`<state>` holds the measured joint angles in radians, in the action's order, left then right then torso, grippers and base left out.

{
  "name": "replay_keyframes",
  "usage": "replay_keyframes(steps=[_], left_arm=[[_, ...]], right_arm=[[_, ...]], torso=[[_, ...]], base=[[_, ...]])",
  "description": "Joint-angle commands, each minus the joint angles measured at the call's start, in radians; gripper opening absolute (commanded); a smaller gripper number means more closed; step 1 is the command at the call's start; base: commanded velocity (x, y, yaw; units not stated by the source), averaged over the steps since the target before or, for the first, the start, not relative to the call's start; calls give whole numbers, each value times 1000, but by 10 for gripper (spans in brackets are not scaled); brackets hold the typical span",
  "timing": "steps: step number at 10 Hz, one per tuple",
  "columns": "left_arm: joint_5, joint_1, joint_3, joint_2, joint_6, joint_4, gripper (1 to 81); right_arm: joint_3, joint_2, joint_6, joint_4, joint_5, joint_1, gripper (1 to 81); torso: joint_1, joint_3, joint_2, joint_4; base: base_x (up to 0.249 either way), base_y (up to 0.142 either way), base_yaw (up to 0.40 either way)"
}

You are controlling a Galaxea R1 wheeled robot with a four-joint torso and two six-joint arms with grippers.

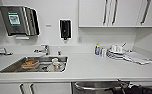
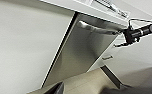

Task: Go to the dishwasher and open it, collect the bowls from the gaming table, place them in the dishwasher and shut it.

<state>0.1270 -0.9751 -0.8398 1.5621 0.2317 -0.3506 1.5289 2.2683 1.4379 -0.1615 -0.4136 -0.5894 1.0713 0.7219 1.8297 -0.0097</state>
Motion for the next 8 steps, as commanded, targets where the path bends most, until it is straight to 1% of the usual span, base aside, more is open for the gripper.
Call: replay_keyframes(steps=[1,6,8], left_arm=[[-4,77,19,-40,-6,-18,811],[-4,77,14,-37,-6,-18,811],[-4,77,15,-37,-6,-18,811]], right_arm=[[20,-7,10,-7,1,168,811],[-93,-102,22,-7,-4,232,811],[-90,-100,33,-6,-5,240,811]], torso=[[0,0,0,0],[0,0,0,0],[0,0,0,0]], base=[[0,0,0],[0,0,0],[0,0,0]])
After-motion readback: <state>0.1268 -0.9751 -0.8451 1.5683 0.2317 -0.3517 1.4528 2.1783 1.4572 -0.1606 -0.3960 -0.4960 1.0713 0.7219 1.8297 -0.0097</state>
